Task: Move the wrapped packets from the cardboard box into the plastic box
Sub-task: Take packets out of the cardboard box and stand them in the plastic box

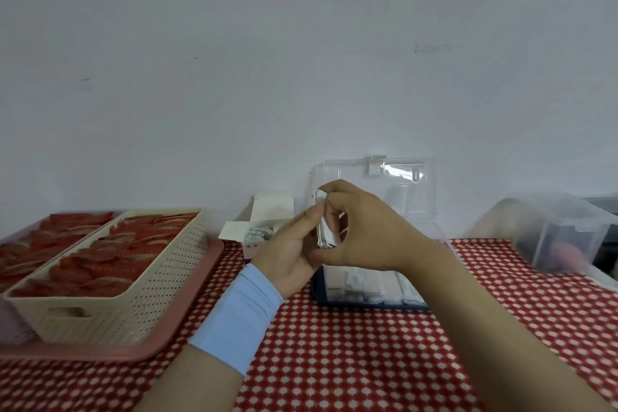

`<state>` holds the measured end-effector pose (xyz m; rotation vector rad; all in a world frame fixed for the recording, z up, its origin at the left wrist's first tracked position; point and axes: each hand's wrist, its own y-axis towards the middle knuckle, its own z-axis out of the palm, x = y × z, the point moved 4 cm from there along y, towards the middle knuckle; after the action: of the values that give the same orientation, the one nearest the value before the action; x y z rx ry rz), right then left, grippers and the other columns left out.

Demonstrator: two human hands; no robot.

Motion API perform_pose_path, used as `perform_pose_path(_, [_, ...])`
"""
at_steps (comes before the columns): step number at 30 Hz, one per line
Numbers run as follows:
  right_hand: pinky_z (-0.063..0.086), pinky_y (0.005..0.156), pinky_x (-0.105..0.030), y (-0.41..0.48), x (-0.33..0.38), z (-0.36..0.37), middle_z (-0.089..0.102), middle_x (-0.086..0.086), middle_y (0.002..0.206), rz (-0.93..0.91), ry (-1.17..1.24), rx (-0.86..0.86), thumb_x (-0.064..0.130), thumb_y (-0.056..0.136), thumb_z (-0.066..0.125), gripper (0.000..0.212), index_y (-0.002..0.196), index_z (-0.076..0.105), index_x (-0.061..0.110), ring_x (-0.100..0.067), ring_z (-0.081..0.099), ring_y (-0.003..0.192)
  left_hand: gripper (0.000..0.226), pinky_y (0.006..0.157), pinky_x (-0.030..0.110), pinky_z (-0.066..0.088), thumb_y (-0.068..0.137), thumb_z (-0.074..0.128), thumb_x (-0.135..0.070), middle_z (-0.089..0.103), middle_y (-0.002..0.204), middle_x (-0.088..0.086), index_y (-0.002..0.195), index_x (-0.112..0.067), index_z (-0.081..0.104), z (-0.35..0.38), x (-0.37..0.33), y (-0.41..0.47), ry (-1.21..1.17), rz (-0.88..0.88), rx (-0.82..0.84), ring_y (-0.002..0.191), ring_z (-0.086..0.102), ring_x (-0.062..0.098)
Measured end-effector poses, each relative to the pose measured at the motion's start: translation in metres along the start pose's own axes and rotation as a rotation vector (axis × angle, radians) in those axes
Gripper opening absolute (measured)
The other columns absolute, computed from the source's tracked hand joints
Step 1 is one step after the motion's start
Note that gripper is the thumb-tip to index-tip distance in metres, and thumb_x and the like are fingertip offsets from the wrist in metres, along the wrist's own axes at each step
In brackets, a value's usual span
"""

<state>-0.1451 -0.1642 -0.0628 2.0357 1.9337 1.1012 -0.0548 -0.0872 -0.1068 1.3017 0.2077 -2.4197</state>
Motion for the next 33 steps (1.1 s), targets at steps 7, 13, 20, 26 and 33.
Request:
perform_pose_path(7, [0.055,0.082,-0.027,-0.005,0.003,-0.003,0.050,0.020,0.136,0.101,0.105,0.137,0.041,0.056,0.094,0.048,0.072,0.052,0.021,0.003,0.061,0.098,0.042,0.071,0.032,0.059,0.089,0.062,-0.031,0.068,0.104,0.014,0.122,-0.005,0.062,-0.004,-0.003,-0.005,0.048,-0.034,0.001,0.090,0.071,0.021])
perform_pose_path(13, [0.053,0.083,-0.034,-0.002,-0.016,-0.015,0.065,-0.016,0.101,0.255,0.617,0.046,0.015,0.095,0.059,0.010,0.103,0.060,0.009,-0.017,0.066,0.083,0.045,0.067,0.032,0.061,0.083,0.061,-0.022,0.073,0.107,0.012,0.123,-0.001,0.059,-0.002,-0.004,-0.011,0.098,-0.058,0.091,0.085,0.073,0.025])
perform_pose_path(20, [0.056,0.091,-0.031,-0.007,-0.022,-0.026,0.076,-0.007,0.094,0.312,0.497,0.163,0.009,0.092,0.068,0.011,0.098,0.077,0.011,-0.017,0.072,0.090,0.041,0.066,0.033,0.061,0.082,0.060,-0.021,0.075,0.100,0.012,0.118,-0.001,0.059,0.003,-0.001,-0.016,0.213,-0.120,0.126,0.084,0.075,0.026])
perform_pose_path(26, [0.056,0.093,-0.043,-0.009,-0.030,-0.033,0.075,-0.011,0.093,0.365,0.444,0.100,0.008,0.092,0.067,0.013,0.090,0.078,0.015,-0.026,0.068,0.086,0.025,0.077,0.036,0.061,0.091,0.067,-0.019,0.074,0.108,0.012,0.113,-0.007,0.064,0.000,-0.014,-0.014,0.722,-0.093,0.006,0.096,0.074,0.025])
perform_pose_path(33, [0.062,0.082,-0.042,-0.010,-0.030,-0.032,0.077,-0.004,0.091,0.423,0.479,0.069,0.009,0.094,0.066,0.007,0.098,0.072,0.010,-0.017,0.074,0.086,0.008,0.057,0.016,0.055,0.083,0.073,-0.008,0.075,0.076,0.002,0.090,-0.011,0.074,0.007,-0.028,-0.014,1.160,0.199,-0.226,0.063,0.071,0.007])
